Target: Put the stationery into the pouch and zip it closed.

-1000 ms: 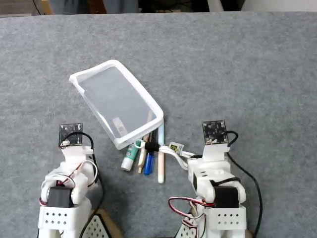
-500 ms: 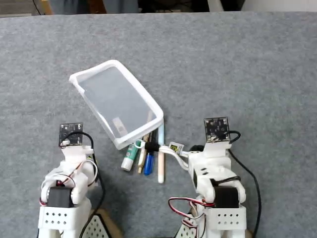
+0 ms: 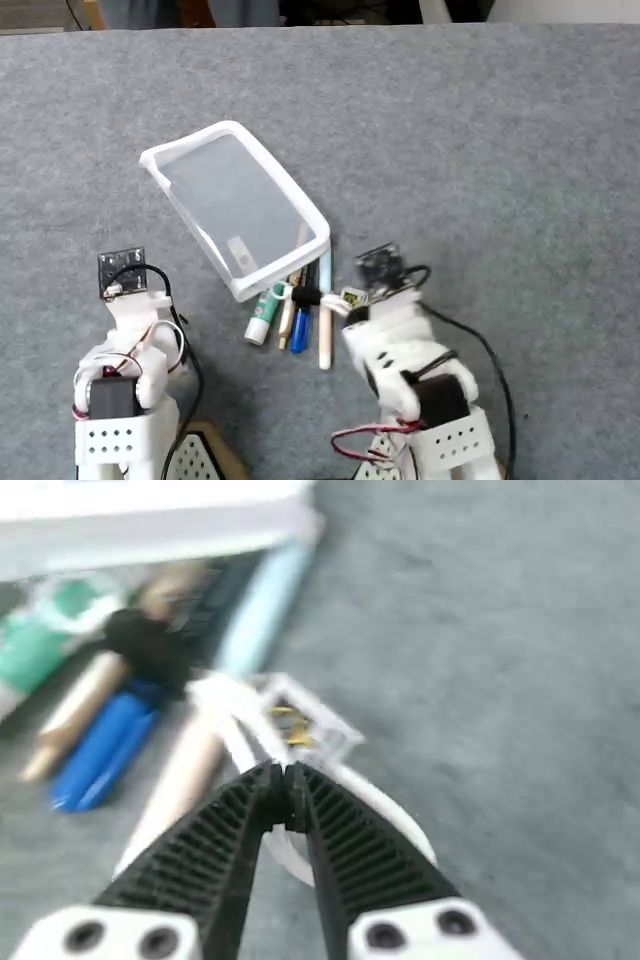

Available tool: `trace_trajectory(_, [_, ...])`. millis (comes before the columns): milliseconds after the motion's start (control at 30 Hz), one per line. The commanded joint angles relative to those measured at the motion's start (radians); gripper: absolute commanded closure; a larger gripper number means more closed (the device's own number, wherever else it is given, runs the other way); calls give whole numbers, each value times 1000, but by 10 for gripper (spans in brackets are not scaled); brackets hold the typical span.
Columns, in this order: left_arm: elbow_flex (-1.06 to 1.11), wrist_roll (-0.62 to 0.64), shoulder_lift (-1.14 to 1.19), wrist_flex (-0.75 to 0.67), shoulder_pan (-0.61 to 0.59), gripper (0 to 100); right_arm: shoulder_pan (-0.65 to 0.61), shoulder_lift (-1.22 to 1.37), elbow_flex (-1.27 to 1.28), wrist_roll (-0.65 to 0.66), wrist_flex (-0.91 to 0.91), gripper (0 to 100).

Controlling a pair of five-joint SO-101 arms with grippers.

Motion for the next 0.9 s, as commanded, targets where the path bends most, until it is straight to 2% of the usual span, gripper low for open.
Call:
trace_trajectory(0, [-67, 14, -3, 18, -12, 970, -100, -33, -4, 14, -18, 985])
trace_trajectory(200, [-68, 15, -3, 18, -16, 970, -137, -33, 10, 14, -100, 985])
trace_trajectory(400, [-105, 15, -2, 9, -18, 970, -132, -31, -38, 6, -100, 985])
trace_trajectory(533, [-124, 8, 28, 12, -19, 970, -132, -5, -111, -43, -58, 985])
trace_trajectory(633, [-188, -2, 126, 12, -41, 970, -132, 91, -171, -55, -51, 985])
trace_trajectory(767, [-374, -115, 342, 9, -65, 970, -132, 294, -305, -55, -74, 985])
trace_trajectory(867, [-487, -120, 525, 12, -85, 970, -132, 472, -435, -57, -72, 985])
